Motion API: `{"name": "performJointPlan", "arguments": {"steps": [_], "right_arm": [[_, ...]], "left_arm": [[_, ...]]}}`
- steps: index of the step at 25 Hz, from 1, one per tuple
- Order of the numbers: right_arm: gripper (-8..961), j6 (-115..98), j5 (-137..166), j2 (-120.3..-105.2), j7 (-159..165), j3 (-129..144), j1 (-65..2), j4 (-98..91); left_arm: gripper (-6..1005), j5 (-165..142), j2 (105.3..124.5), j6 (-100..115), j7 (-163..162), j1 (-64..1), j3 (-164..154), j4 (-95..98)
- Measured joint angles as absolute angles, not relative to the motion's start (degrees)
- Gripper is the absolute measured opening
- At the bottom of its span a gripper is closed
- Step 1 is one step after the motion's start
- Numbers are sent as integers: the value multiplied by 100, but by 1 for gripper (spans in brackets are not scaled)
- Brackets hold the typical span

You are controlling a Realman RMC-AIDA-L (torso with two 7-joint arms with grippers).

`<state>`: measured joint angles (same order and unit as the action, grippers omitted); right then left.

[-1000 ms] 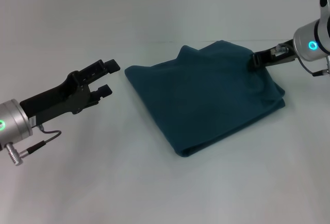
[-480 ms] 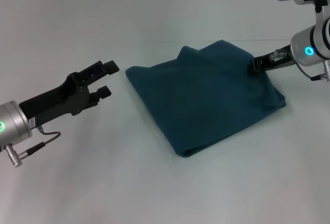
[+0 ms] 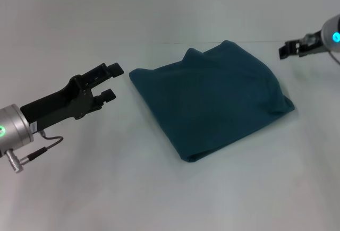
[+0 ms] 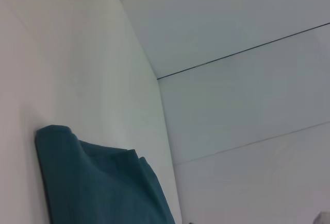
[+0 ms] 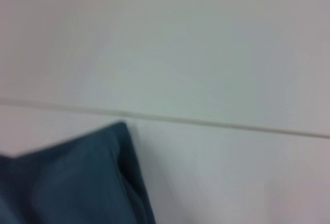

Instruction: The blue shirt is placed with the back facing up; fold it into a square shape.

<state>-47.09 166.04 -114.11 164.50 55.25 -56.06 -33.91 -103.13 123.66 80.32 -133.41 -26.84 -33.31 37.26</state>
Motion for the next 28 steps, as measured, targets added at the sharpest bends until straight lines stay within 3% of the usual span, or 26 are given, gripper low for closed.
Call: {"name": "performJointPlan", "arguments": {"steps": [6,14,17,19,25,28], "right_arm": [[489,-5761,15513,-11164,15838,5011,-5451,-3960],[504,-7525,13949,-10649,14640,4495,-5191,-3935],[519,-7876,14188,-10537,14698,4541,-5138,-3875],[710,-7994,14404,-10534,14729,4545,-5103,-3787],[912,-8074,14426,-10642,14569,4491,-5036,-3415],[911,-7923,14406,-10775,14511,4488,-5036,-3347]], "left_arm": [[946,-10306,12364,8038,-13350,-2700,-3345,3728],[946,-10356,12295,8270,-13477,-2668,-3397,3762],[946,-10365,12286,8313,-13480,-2656,-3399,3765],[946,-10366,12286,8308,-13480,-2656,-3399,3762],[946,-10371,12296,8278,-13473,-2656,-3401,3735],[946,-10371,12310,8274,-13462,-2661,-3402,3728]]}}
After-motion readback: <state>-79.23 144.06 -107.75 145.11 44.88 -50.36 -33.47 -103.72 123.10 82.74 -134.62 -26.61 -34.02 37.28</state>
